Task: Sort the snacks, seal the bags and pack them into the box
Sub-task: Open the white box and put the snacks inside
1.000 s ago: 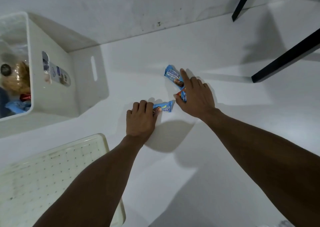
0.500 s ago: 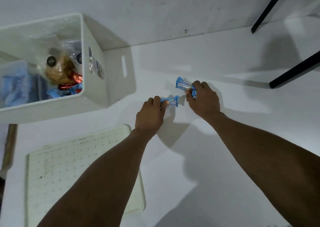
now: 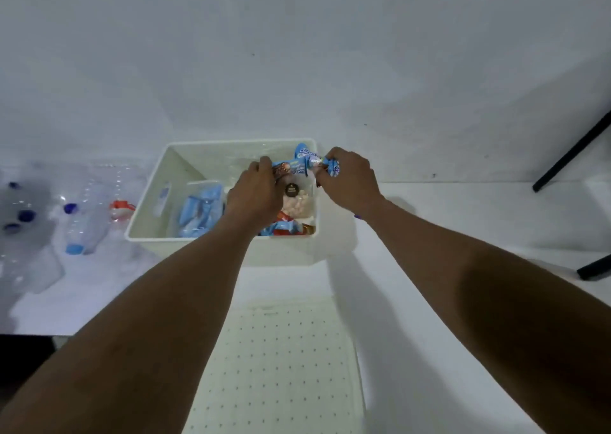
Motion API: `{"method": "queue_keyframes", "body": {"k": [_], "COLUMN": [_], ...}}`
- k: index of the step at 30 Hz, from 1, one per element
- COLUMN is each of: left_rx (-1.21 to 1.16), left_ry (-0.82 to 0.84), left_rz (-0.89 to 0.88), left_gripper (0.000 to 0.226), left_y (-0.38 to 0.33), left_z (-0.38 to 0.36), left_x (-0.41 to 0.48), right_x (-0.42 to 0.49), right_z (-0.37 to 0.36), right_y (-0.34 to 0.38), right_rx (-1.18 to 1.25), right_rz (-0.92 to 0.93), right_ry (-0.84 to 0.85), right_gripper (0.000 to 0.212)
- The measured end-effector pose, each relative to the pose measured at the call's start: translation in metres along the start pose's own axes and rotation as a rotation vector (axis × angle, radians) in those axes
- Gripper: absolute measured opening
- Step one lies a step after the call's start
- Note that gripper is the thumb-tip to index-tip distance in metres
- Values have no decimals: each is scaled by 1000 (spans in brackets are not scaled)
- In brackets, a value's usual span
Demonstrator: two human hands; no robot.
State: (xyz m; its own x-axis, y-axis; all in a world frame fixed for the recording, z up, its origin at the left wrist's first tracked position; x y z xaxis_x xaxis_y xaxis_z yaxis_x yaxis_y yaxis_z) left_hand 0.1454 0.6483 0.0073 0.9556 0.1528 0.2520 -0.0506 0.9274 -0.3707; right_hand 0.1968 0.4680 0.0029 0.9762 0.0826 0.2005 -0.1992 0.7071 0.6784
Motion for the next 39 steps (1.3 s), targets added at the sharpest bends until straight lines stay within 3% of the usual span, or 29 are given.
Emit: {"method": "queue_keyframes", "body": {"k": [5, 11, 14, 19, 25, 28, 31, 34, 39], "left_rx": [-7, -88, -115, -202, -242, -226, -90, -6, 91], "left_ry": [84, 197, 336, 425, 314, 143, -56, -94, 154], "left_rz": [248, 283, 304, 278, 255, 178, 43, 12, 185], "left_gripper": [38, 47, 62, 62, 46, 38, 44, 58, 63], "left_y": [82, 119, 121, 124, 123, 123, 123, 127, 152], "left_z": [19, 1, -18, -32, -13, -1, -1, -15, -44], "left_x": [-5, -1, 1, -7, -25, -53, -101, -154, -243], "right_x": [-15, -16, -10, -10, -39, -80, -135, -195, -284], "right_z": [-76, -120, -116, -100, -93, -90, -96, -114, -134], "right_y": [62, 82, 76, 61, 65, 67, 54, 23, -27], "right_rx": [132, 228, 182, 132, 128, 56, -61, -119, -389], "right_rz": [-135, -227, -254, -281, -239, -65, 106, 64, -259], "right_ry": [134, 261, 242, 183, 85, -126, -254, -168, 95], "right_gripper": [19, 28, 26, 15, 16, 15, 19, 22, 44]}}
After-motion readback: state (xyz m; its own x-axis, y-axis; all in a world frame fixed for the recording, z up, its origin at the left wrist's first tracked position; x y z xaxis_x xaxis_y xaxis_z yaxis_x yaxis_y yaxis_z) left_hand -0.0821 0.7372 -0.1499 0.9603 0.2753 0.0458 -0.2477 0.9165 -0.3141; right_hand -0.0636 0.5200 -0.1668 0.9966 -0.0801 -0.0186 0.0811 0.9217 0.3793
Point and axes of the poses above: each hand's wrist, its own x-axis towards the middle knuckle, its own z-axis out of the back of the hand, y = z × x, the point moved 1 cm from there along x, towards the middle knuckle, and after that the axes turned 4 degrees about -y, right-handed, at the moved point
